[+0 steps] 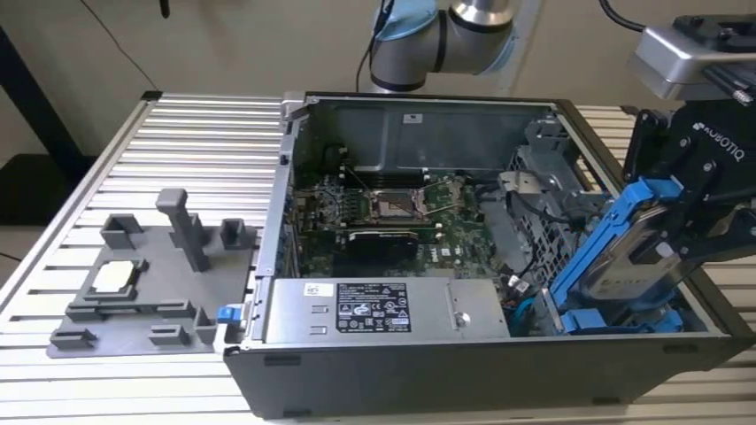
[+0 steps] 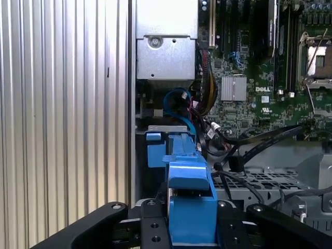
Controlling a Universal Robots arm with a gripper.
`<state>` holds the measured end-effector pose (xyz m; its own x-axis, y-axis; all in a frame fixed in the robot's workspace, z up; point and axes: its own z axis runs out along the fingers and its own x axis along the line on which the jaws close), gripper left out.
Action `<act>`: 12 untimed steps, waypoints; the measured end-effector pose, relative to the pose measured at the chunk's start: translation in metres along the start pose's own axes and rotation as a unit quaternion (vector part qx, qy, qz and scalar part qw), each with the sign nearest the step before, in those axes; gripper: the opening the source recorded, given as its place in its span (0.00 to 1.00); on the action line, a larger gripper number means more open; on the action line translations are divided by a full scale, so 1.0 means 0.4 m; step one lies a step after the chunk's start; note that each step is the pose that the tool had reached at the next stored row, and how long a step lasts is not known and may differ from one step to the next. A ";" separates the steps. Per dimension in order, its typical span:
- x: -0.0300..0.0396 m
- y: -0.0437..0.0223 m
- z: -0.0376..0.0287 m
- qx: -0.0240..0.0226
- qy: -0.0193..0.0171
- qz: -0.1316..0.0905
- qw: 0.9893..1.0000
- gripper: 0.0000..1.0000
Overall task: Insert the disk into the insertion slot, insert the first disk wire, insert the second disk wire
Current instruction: 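Insert the disk into the insertion slot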
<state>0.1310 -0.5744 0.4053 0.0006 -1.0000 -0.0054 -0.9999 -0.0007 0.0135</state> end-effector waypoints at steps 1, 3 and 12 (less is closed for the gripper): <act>0.000 0.000 0.005 0.000 0.000 0.000 1.000 0.33; 0.000 0.000 0.013 0.000 0.000 0.000 1.000 0.33; -0.001 0.002 0.054 0.000 0.000 0.000 1.000 0.33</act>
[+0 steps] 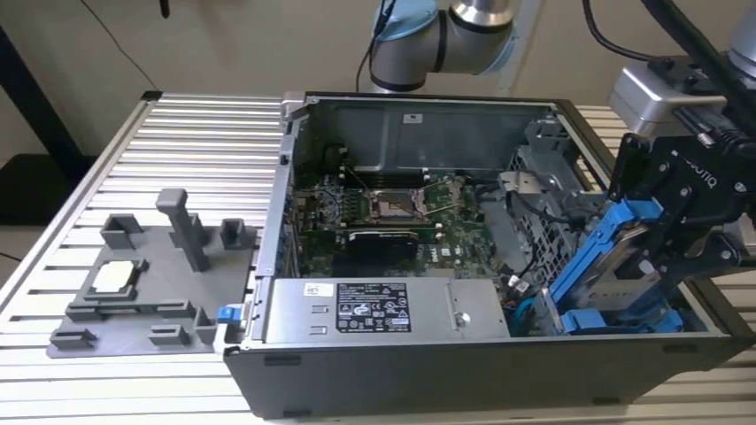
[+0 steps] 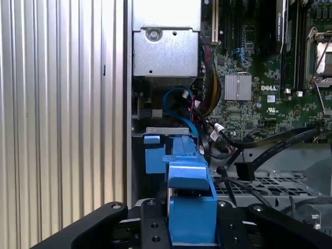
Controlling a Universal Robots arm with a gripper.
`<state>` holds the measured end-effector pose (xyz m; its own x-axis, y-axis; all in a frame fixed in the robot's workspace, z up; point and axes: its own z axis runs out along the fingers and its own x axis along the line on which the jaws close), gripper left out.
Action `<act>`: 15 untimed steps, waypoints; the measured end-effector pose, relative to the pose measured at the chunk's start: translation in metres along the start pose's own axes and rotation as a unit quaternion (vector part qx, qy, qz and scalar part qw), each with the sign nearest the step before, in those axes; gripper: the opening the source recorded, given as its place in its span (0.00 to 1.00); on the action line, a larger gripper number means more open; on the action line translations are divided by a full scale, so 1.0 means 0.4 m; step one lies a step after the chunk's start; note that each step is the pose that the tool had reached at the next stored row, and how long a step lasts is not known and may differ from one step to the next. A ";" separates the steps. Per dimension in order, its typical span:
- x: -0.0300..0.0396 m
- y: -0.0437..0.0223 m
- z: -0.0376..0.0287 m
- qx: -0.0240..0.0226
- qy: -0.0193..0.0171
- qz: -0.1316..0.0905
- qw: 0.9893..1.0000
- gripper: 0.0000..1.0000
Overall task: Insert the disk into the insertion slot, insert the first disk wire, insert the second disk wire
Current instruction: 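Insert the disk into the insertion slot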
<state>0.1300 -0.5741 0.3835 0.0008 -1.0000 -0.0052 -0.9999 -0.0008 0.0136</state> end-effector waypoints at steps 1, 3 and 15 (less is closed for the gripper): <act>-0.001 0.001 0.004 0.000 0.000 0.000 1.000 0.33; -0.001 0.002 0.014 0.000 0.000 0.000 1.000 0.33; -0.002 0.004 0.054 0.000 0.000 0.000 1.000 0.33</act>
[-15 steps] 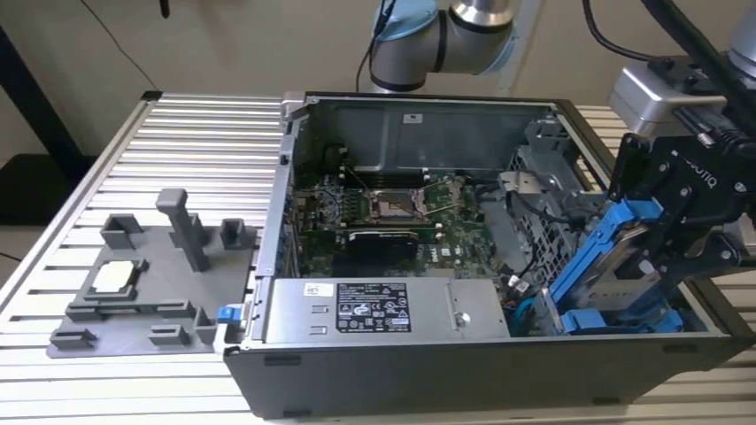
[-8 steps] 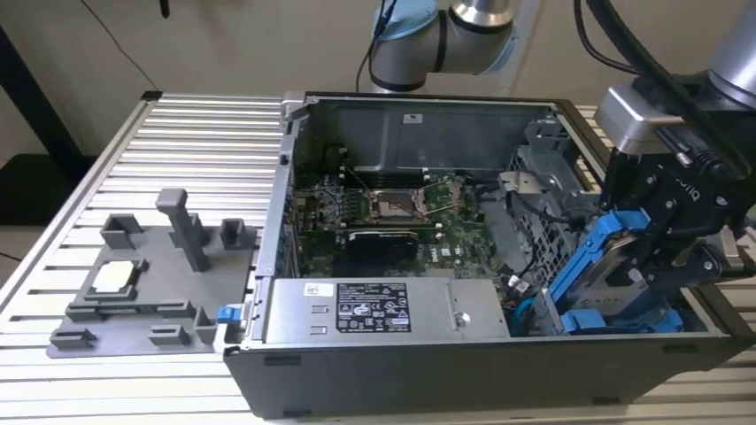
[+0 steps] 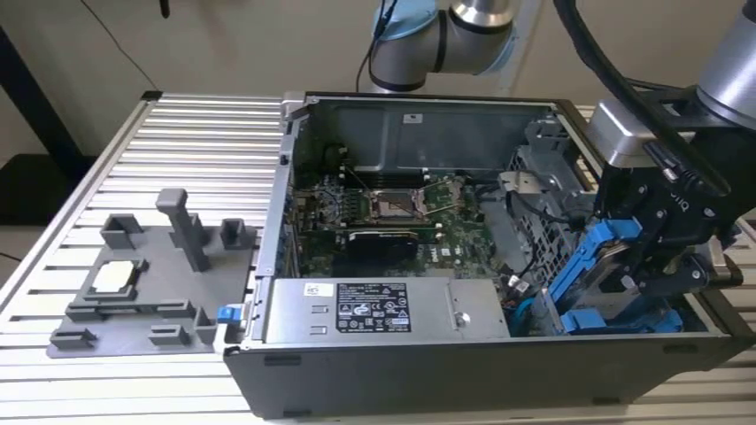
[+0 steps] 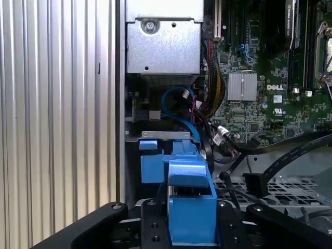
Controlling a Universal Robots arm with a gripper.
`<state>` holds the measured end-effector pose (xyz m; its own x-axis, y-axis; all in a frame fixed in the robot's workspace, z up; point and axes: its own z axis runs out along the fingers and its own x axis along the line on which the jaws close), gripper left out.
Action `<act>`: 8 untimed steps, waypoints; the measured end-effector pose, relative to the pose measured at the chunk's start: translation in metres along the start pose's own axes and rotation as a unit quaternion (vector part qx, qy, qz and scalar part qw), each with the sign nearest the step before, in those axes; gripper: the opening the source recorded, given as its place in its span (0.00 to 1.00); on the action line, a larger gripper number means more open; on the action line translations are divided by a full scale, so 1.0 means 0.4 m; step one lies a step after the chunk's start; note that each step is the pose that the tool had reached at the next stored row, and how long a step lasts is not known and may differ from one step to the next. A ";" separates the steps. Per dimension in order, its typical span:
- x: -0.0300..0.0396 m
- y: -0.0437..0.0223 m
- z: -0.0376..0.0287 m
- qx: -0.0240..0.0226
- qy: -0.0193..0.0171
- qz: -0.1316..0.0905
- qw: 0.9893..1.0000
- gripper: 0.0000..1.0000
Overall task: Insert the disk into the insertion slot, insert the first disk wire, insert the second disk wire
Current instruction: 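Insert the disk into the insertion slot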
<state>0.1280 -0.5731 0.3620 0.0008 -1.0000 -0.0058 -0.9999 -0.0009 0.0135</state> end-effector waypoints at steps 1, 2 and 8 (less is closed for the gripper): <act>0.000 0.000 0.000 0.000 0.000 0.000 1.000 0.33; 0.000 0.000 0.000 0.000 0.000 0.000 1.000 0.33; 0.000 0.000 0.000 0.000 0.000 0.000 1.000 0.40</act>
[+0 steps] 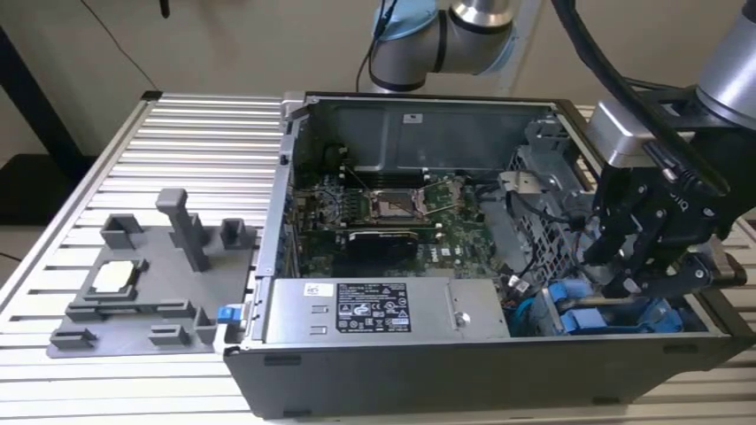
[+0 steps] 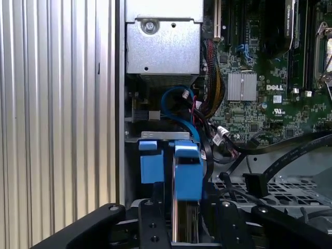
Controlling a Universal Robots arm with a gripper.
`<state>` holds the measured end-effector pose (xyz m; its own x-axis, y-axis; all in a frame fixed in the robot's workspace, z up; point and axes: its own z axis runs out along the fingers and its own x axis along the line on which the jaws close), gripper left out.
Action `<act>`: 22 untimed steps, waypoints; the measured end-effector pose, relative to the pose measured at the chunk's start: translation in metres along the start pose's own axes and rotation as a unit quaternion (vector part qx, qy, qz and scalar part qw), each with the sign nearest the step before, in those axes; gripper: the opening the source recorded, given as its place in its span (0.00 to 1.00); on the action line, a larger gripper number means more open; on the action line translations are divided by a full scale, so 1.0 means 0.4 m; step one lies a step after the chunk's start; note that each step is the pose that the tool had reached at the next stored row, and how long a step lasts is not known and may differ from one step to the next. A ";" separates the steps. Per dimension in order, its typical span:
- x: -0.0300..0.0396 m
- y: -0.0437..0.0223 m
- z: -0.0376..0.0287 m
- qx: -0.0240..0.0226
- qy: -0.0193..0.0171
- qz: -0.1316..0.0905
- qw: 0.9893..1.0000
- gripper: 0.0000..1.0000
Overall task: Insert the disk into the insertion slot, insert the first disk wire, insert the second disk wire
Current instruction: 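Insert the disk into the insertion slot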
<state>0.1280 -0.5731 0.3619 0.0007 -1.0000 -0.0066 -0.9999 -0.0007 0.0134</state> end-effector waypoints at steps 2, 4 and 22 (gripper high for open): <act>0.000 0.000 0.000 0.000 0.000 0.000 1.000 0.47; 0.000 0.000 0.000 0.000 0.000 0.000 1.000 0.47; -0.015 0.002 -0.034 0.056 -0.004 -0.001 0.998 0.47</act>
<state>0.1274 -0.5673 0.3755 0.0035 -0.9999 -0.0148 -0.9952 -0.0020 -0.0983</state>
